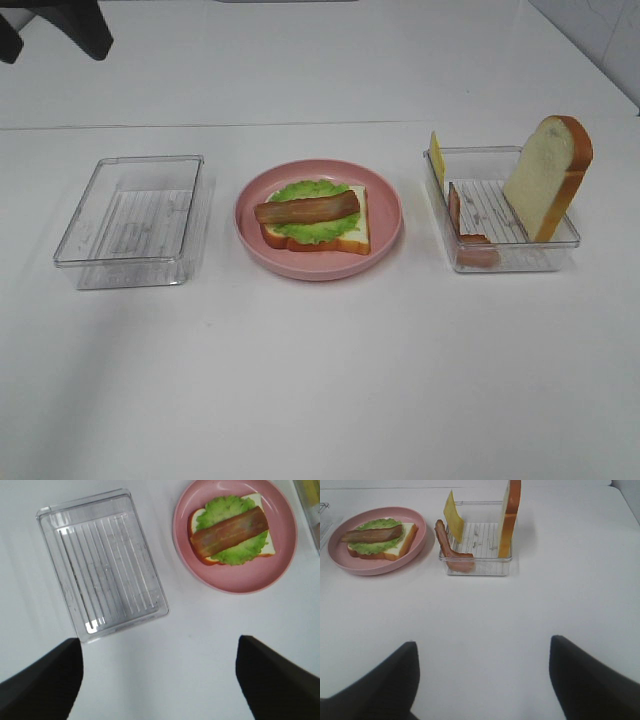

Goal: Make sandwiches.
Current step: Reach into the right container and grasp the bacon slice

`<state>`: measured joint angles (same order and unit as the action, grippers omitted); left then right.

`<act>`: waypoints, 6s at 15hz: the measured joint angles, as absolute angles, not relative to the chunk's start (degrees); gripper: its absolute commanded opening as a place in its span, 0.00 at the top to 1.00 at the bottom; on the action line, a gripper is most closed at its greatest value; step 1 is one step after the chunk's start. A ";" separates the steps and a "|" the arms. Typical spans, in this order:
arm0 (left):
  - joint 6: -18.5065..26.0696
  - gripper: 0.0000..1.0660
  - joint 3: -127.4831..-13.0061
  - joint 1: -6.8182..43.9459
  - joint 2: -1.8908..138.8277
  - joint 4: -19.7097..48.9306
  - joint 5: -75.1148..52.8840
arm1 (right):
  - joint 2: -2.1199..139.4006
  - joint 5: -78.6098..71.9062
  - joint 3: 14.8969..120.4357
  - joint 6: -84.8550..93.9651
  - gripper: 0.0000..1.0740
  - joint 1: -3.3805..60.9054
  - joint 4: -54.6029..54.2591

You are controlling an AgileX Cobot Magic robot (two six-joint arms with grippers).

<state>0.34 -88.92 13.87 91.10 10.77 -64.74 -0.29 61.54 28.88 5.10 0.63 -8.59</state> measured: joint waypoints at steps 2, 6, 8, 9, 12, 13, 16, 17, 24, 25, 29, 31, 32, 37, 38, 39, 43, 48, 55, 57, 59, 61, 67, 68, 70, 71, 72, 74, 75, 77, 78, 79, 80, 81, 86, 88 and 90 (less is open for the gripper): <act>0.00 0.25 -81.76 13.87 85.54 10.43 -64.92 | -0.29 61.54 28.88 5.10 0.35 0.63 -8.59; 0.00 0.25 -64.52 13.87 67.21 10.08 -65.89 | -0.29 61.54 28.88 5.10 0.35 0.63 -8.59; 0.00 0.25 -59.82 13.87 57.98 10.03 -65.95 | -0.29 61.54 28.88 5.10 0.35 0.63 -8.59; 0.00 0.25 -57.98 13.87 53.51 10.03 -66.06 | -0.29 61.54 28.88 5.10 0.35 0.63 -8.59; 0.00 0.25 -53.92 13.87 40.28 10.03 -66.06 | -0.29 61.54 28.88 5.10 0.35 0.63 -8.59; 0.00 0.25 -51.62 13.87 33.98 9.97 -66.06 | -0.29 61.54 28.88 5.10 0.35 0.63 -8.59; 0.00 0.25 -46.47 13.87 24.41 7.05 -66.12 | -0.29 61.54 28.88 5.10 0.35 0.63 -8.59; -0.34 0.25 -44.35 13.87 21.49 4.81 -66.12 | -0.29 61.54 28.88 5.10 0.35 0.63 -8.59; -4.13 0.25 -31.63 13.87 3.78 -1.03 -66.35 | -0.29 61.54 28.88 5.10 0.35 0.63 -8.59; -4.24 0.26 -31.28 13.87 1.83 -1.03 -66.52 | -0.29 61.54 28.88 5.10 0.35 0.63 -8.59; -4.24 0.26 -31.23 13.87 -0.23 -1.03 -66.58 | 4.07 60.56 29.11 5.10 0.35 0.63 -8.59; -4.07 0.26 -31.00 13.87 -0.23 -1.03 -65.78 | 9.74 56.89 29.91 5.10 0.35 0.63 -8.54; -3.78 0.26 -30.31 13.87 -0.23 -1.03 -63.25 | 16.50 52.31 30.02 5.10 0.35 0.63 -8.59; -3.27 0.26 -28.65 13.87 -0.29 -1.03 -60.56 | 35.24 44.81 31.68 5.10 0.35 0.63 -10.60; -3.21 0.26 -28.59 13.87 -0.29 -1.03 -60.56 | 36.78 44.69 32.43 5.10 0.35 0.63 -10.66; -3.09 0.26 -28.59 13.87 -0.29 -1.03 -60.56 | 40.74 43.60 34.49 5.10 0.35 0.63 -10.66; -3.09 0.26 -28.59 13.87 -0.29 -0.97 -60.56 | 55.69 42.69 44.23 5.10 0.35 0.63 -10.89; -3.09 0.26 -28.59 13.87 -0.29 -0.97 -60.56 | 74.03 45.44 58.21 5.10 0.35 0.63 -11.52; -3.09 0.26 -28.59 13.87 -0.29 -0.97 -60.56 | 94.71 58.90 77.69 9.40 0.36 1.15 -13.69; -3.09 0.26 -28.59 13.87 -0.29 -0.97 -60.56 | 97.35 60.62 80.84 9.40 0.36 3.27 -13.69; -3.09 0.26 -28.59 13.87 -0.29 -0.97 -60.56 | 100.38 61.36 84.45 8.31 0.36 7.62 -14.15; -3.09 0.26 -28.59 13.87 -0.29 -0.97 -60.56 | 103.30 61.36 87.03 6.47 0.36 11.69 -14.50; -3.09 0.26 -28.59 13.87 -0.29 -0.97 -60.56 | 113.90 62.40 91.85 2.69 0.36 16.84 -14.21; -3.09 0.26 -28.59 13.87 -0.29 -0.97 -60.56 | 114.59 62.40 91.96 2.06 0.36 16.84 -13.64; -3.09 0.26 -28.59 13.87 -0.29 -0.97 -60.56 | 116.54 62.17 92.13 -0.80 0.37 16.84 -11.06; -3.09 0.26 -28.59 13.87 -0.29 -0.97 -60.56 | 117.23 61.82 92.13 -1.32 0.37 16.84 -10.14; -3.09 0.26 -28.59 13.87 -0.29 -0.97 -60.56 | 117.86 61.31 92.13 -1.49 0.37 16.84 -9.91; -3.09 0.26 -28.59 13.87 -0.29 -0.97 -60.56 | 119.06 60.56 92.13 -1.49 0.39 16.84 -9.74; -3.09 0.26 -28.59 13.87 -0.29 -0.97 -60.56 | 119.75 59.87 92.13 -1.55 0.42 16.84 -9.28; -3.09 0.26 -28.59 13.87 -0.29 -0.97 -60.56 | 120.78 59.01 92.13 -1.55 0.50 16.84 -8.42; -3.09 0.26 -28.59 13.87 -0.29 -0.97 -60.56 | 120.78 58.44 92.13 -1.55 0.53 16.84 -8.31; -3.09 0.26 -28.59 13.87 -0.29 -0.97 -60.56 | 120.78 57.98 92.13 -1.55 0.54 16.84 -8.31; -3.09 0.26 -28.59 13.87 -0.29 -0.97 -60.56 | 120.78 57.70 92.13 -1.55 0.55 16.84 -8.31; -3.09 0.26 -28.59 13.87 -0.29 -0.97 -60.56 | 120.84 57.64 92.13 -1.60 0.56 16.84 -8.31; -3.09 0.26 -28.59 13.87 -0.29 -0.97 -60.56 | 121.64 58.21 92.13 -1.60 0.66 16.84 -8.14; -3.09 0.26 -28.59 13.87 -0.29 -0.97 -60.56 | 121.64 58.21 92.13 -2.12 0.81 16.84 -7.96; -3.09 0.26 -28.59 13.87 -0.29 -0.97 -60.56 | 121.64 58.16 92.13 -2.86 0.99 16.84 -7.91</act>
